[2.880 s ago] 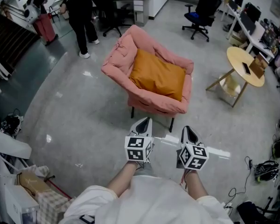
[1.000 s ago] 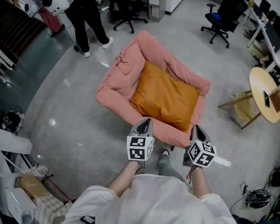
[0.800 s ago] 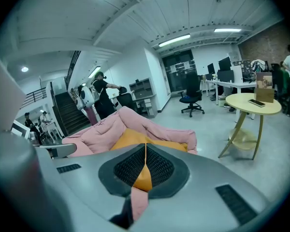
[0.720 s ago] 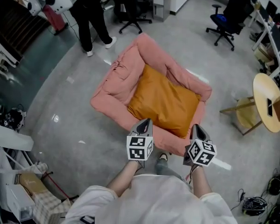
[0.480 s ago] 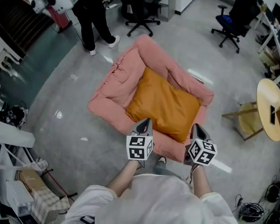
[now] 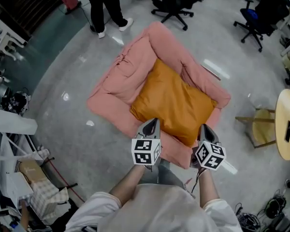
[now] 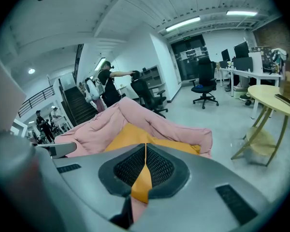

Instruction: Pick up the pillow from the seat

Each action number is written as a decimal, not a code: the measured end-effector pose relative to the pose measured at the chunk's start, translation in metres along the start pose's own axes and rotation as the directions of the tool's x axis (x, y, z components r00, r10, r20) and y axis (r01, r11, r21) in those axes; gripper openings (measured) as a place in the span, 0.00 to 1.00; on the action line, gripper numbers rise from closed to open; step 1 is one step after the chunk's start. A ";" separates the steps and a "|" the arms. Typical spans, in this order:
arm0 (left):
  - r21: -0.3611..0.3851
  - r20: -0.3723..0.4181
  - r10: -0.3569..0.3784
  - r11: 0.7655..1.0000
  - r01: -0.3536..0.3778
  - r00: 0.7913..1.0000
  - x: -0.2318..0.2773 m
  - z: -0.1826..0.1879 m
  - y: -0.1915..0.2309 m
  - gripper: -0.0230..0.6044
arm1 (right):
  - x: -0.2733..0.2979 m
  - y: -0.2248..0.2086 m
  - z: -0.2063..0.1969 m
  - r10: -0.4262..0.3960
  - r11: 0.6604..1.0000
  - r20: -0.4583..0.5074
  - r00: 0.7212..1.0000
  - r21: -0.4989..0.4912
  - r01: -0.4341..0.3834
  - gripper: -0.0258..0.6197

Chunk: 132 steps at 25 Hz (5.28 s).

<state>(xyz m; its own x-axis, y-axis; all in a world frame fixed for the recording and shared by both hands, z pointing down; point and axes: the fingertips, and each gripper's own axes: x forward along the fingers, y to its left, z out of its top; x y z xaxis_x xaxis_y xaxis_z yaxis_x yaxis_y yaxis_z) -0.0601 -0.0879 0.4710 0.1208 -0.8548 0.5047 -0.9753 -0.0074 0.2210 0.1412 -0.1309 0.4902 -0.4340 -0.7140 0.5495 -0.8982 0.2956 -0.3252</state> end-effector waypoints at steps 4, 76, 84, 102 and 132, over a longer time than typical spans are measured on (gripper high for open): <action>-0.001 -0.045 -0.017 1.000 0.017 0.999 0.021 -0.014 0.003 0.05 | 0.019 0.008 -0.001 0.010 1.000 -0.020 1.000 -0.012 -0.010 0.09; -0.505 -0.378 0.116 0.806 -0.309 0.919 0.195 -0.206 0.048 0.09 | 0.304 -0.022 -0.104 0.084 0.937 -0.439 0.894 -0.271 -0.221 0.10; -0.521 -0.339 0.083 0.813 -0.260 0.937 0.169 -0.176 0.035 0.08 | 0.265 -0.014 -0.071 0.103 0.942 -0.372 0.922 -0.262 -0.210 0.09; -0.315 -0.142 -0.049 0.949 0.002 0.989 0.111 -0.055 -0.040 0.08 | 0.127 -0.036 0.042 0.015 0.982 -0.090 0.996 -0.185 -0.032 0.09; 0.216 -0.307 -0.562 0.745 0.631 0.768 0.031 -0.034 -0.308 0.08 | -0.200 -0.201 -0.008 -0.532 0.816 0.152 0.833 0.355 0.457 0.09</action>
<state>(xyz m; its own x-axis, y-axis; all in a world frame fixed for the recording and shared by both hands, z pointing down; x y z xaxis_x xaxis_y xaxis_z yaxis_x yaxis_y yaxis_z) 0.2504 -0.0948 0.4470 0.6978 -0.4933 0.5193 -0.6901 -0.6573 0.3028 0.4081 -0.0421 0.4516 0.1276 -0.8485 0.5136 -0.9060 -0.3104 -0.2877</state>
